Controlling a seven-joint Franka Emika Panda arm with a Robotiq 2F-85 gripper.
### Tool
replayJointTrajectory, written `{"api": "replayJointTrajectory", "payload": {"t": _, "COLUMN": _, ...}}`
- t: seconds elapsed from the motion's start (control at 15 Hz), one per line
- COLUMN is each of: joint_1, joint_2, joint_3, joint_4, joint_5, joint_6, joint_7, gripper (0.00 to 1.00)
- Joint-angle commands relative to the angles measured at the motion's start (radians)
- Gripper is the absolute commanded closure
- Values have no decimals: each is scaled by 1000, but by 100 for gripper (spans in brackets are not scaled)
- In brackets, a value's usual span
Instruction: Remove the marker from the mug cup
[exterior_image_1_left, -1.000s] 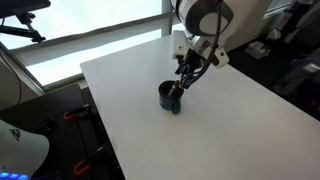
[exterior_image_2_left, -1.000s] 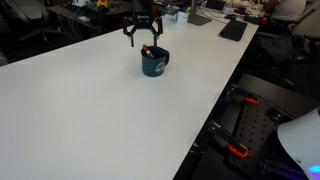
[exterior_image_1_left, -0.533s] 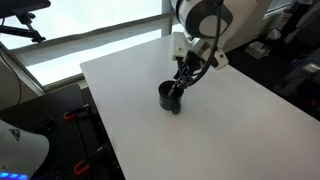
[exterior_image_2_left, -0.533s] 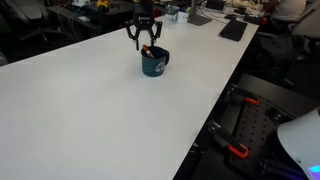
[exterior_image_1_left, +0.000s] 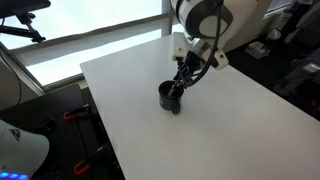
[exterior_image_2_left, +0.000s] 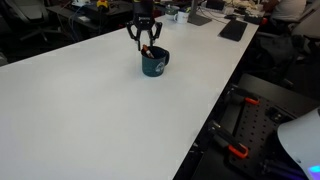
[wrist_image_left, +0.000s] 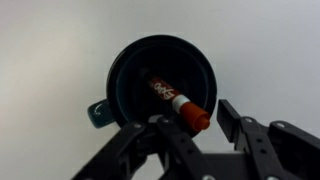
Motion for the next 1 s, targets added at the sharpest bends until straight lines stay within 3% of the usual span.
{"api": "replayJointTrajectory", "payload": {"t": 0.0, "joint_1": -8, "joint_2": -7, "joint_3": 5, "joint_4": -1, "joint_5": 9, "joint_6": -21, "joint_7": -12, "gripper": 62}}
{"api": "replayJointTrajectory", "payload": {"t": 0.13, "joint_1": -8, "joint_2": -7, "joint_3": 5, "joint_4": 0, "joint_5": 10, "joint_6": -20, "joint_7": -12, "gripper": 74}}
{"api": "replayJointTrajectory", "payload": {"t": 0.2, "joint_1": -8, "joint_2": -7, "joint_3": 5, "joint_4": 0, "joint_5": 10, "joint_6": -20, "joint_7": -13, "gripper": 92}}
{"api": "replayJointTrajectory", "payload": {"t": 0.27, "joint_1": -9, "joint_2": -9, "joint_3": 5, "joint_4": 1, "joint_5": 10, "joint_6": -19, "joint_7": -15, "gripper": 97}}
{"api": "replayJointTrajectory", "payload": {"t": 0.4, "joint_1": -10, "joint_2": -10, "joint_3": 5, "joint_4": 1, "joint_5": 10, "joint_6": -20, "joint_7": -14, "gripper": 95}}
{"api": "replayJointTrajectory", "payload": {"t": 0.67, "joint_1": -10, "joint_2": -14, "joint_3": 4, "joint_4": 1, "joint_5": 11, "joint_6": -23, "joint_7": -11, "gripper": 100}}
{"api": "replayJointTrajectory", "payload": {"t": 0.73, "joint_1": -10, "joint_2": -14, "joint_3": 4, "joint_4": 0, "joint_5": 10, "joint_6": -25, "joint_7": -10, "gripper": 74}}
{"api": "replayJointTrajectory", "payload": {"t": 0.93, "joint_1": -7, "joint_2": -19, "joint_3": 2, "joint_4": -5, "joint_5": 8, "joint_6": -23, "joint_7": -4, "gripper": 60}}
